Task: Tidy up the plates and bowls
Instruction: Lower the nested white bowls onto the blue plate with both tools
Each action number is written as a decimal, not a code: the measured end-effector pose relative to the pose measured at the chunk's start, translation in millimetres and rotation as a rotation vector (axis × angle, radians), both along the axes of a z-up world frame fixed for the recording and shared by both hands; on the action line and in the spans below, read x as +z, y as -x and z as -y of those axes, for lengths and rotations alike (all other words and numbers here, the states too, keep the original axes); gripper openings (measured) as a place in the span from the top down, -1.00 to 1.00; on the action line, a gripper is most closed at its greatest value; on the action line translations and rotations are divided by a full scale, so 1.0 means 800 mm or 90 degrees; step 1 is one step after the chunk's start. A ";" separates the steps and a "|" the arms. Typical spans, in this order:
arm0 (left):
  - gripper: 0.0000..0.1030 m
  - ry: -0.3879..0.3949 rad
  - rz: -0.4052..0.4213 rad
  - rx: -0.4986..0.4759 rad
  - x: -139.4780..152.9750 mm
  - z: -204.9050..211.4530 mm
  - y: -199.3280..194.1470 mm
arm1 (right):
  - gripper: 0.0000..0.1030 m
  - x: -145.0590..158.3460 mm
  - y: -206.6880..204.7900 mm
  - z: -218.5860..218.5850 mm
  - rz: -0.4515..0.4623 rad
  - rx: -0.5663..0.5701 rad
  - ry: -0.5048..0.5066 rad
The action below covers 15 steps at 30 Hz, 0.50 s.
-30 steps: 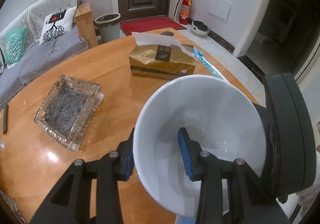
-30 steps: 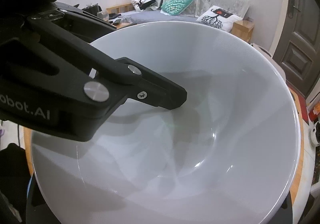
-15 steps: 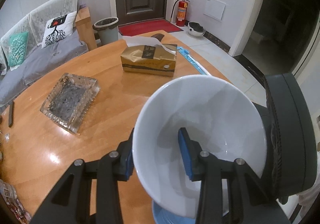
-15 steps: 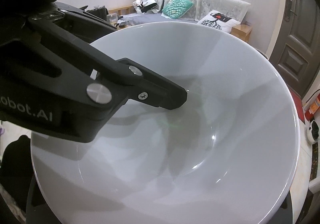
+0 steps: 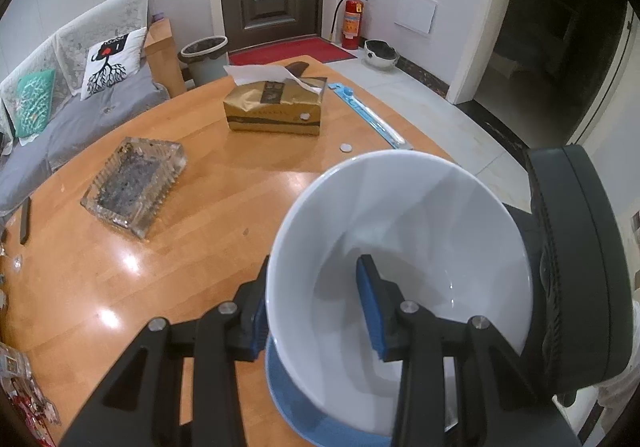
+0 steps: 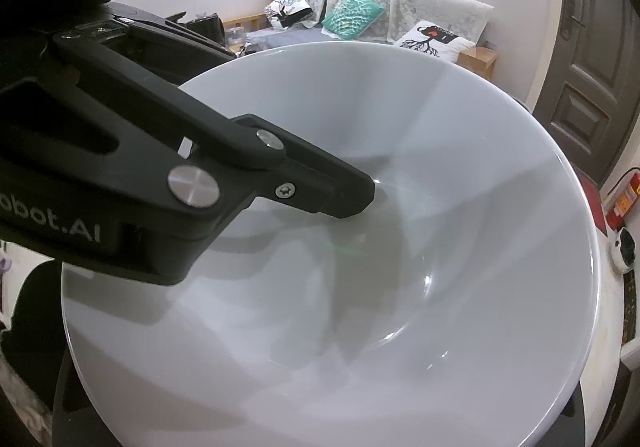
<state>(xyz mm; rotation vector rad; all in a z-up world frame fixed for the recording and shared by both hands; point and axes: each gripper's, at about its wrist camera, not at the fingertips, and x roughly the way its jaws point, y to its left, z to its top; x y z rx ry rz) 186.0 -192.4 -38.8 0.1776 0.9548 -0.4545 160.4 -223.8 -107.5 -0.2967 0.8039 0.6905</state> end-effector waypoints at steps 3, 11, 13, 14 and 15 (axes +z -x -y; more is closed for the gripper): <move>0.31 -0.002 -0.001 -0.004 -0.004 0.002 0.011 | -0.97 -0.002 0.006 0.000 0.002 -0.002 0.002; 0.31 0.000 -0.010 -0.012 -0.020 0.007 0.035 | -0.97 -0.015 0.034 0.010 -0.009 -0.010 0.002; 0.31 0.002 -0.013 -0.013 -0.024 0.007 0.038 | -0.97 -0.020 0.040 0.010 -0.013 -0.012 0.004; 0.32 0.003 -0.014 -0.013 -0.027 0.007 0.041 | -0.97 -0.022 0.042 0.009 -0.014 -0.012 0.005; 0.31 0.004 -0.015 -0.013 -0.029 0.007 0.042 | -0.97 -0.024 0.045 0.009 -0.015 -0.013 0.006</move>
